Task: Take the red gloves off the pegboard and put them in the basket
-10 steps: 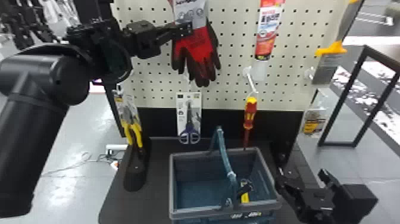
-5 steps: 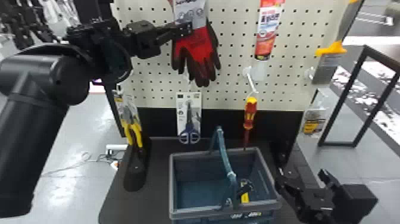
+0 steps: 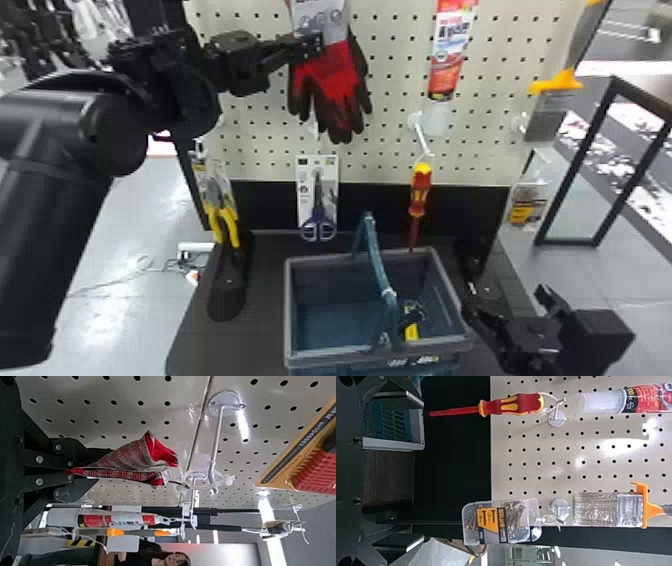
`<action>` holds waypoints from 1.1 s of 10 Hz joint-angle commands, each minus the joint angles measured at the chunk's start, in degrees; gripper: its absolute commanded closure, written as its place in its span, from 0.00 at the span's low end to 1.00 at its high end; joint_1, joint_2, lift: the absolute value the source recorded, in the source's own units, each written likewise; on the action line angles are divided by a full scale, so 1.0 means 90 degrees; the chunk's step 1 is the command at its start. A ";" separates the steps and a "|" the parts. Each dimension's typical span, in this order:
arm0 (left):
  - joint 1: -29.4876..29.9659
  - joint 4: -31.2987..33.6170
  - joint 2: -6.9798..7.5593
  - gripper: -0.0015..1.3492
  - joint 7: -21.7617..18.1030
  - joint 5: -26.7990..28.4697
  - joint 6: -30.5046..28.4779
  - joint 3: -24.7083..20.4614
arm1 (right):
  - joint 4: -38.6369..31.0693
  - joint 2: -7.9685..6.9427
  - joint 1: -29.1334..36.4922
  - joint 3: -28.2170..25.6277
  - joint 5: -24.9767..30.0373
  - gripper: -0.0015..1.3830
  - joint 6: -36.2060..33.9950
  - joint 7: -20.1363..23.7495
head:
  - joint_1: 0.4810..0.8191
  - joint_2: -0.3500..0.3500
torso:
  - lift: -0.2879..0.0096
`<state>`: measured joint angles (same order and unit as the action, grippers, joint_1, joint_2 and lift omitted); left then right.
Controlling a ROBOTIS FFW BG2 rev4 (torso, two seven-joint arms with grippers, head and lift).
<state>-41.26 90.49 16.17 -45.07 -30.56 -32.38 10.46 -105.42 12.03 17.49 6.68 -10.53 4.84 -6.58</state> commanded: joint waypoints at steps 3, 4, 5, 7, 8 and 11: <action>0.0454 0.0980 -0.0087 0.88 0.0447 0.0163 -0.0475 -0.0381 | 0.0005 0.0001 0.0000 0.0000 -0.0012 0.09 -0.0001 -0.0001 | 0.20 0.50 | 0.63; 0.0610 0.1225 -0.0126 0.88 0.0555 0.0144 -0.0631 -0.0489 | 0.0014 0.0001 0.0000 0.0000 -0.0021 0.09 -0.0001 -0.0001 | 0.20 0.50 | 0.63; 0.0737 0.1391 -0.0156 0.88 0.0584 0.0065 -0.0778 -0.0547 | 0.0014 0.0001 0.0000 0.0000 -0.0021 0.09 -0.0001 0.0009 | 0.20 0.50 | 0.63; 0.1010 0.1615 -0.0224 0.88 0.0613 -0.0149 -0.0944 -0.0625 | 0.0014 0.0001 0.0010 0.0000 -0.0031 0.09 -0.0020 -0.0001 | 0.20 0.50 | 0.63; 0.1118 0.1625 -0.0253 0.88 0.0672 -0.0345 -0.0983 -0.0674 | 0.0024 0.0001 0.0010 0.0000 -0.0041 0.09 -0.0030 -0.0001 | 0.20 0.50 | 0.63; 0.1381 0.1801 -0.0341 0.88 0.0682 -0.0452 -0.1061 -0.0860 | 0.0024 0.0020 0.0000 0.0029 -0.0041 0.09 -0.0050 0.0009 | 0.20 0.50 | 0.63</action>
<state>-29.63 106.31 13.43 -38.94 -34.40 -41.85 3.31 -105.20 12.16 17.53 6.88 -10.89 4.46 -6.56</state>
